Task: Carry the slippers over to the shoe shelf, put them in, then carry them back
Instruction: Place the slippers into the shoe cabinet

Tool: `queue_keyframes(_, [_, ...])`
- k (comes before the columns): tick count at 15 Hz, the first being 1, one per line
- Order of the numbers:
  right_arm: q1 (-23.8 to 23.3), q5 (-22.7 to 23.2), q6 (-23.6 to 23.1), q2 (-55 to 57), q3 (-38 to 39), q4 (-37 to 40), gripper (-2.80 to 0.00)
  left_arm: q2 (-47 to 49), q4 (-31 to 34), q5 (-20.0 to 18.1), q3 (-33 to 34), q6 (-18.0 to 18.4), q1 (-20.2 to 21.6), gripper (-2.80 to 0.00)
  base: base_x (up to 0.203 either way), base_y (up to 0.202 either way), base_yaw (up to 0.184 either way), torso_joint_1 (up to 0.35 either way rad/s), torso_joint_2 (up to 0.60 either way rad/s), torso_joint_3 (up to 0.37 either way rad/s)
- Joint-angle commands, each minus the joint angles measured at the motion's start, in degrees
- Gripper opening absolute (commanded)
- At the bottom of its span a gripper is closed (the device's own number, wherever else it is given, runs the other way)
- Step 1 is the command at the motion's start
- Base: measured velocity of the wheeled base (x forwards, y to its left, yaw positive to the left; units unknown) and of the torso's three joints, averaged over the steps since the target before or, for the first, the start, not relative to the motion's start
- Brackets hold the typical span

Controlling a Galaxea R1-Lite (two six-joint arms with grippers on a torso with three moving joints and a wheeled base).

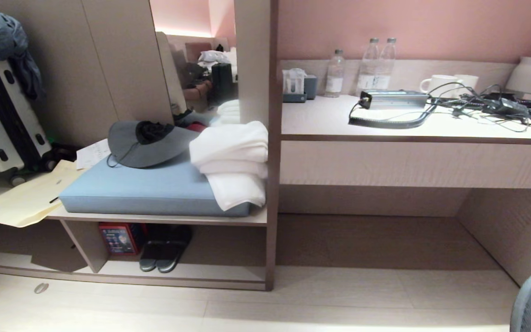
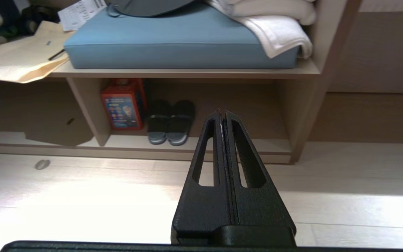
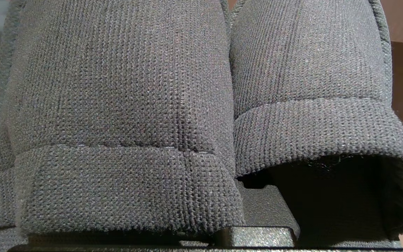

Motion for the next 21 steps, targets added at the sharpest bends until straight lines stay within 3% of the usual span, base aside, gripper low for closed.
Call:
queue_keyframes(1, [0.05, 0.00, -0.04, 0.07, 0.00, -0.02, -2.80, 0.00, -0.06, -0.01, 0.00, -0.04, 0.00, -2.80, 0.000, 0.195, 0.000, 0.002, 0.00, 0.004])
queue_keyframes(21, [0.05, 0.00, -0.04, 0.07, 0.00, -0.02, -2.80, 0.00, -0.06, -0.01, 0.00, -0.04, 0.00, -2.80, 0.000, 0.196, -0.002, 0.003, 0.00, 0.002])
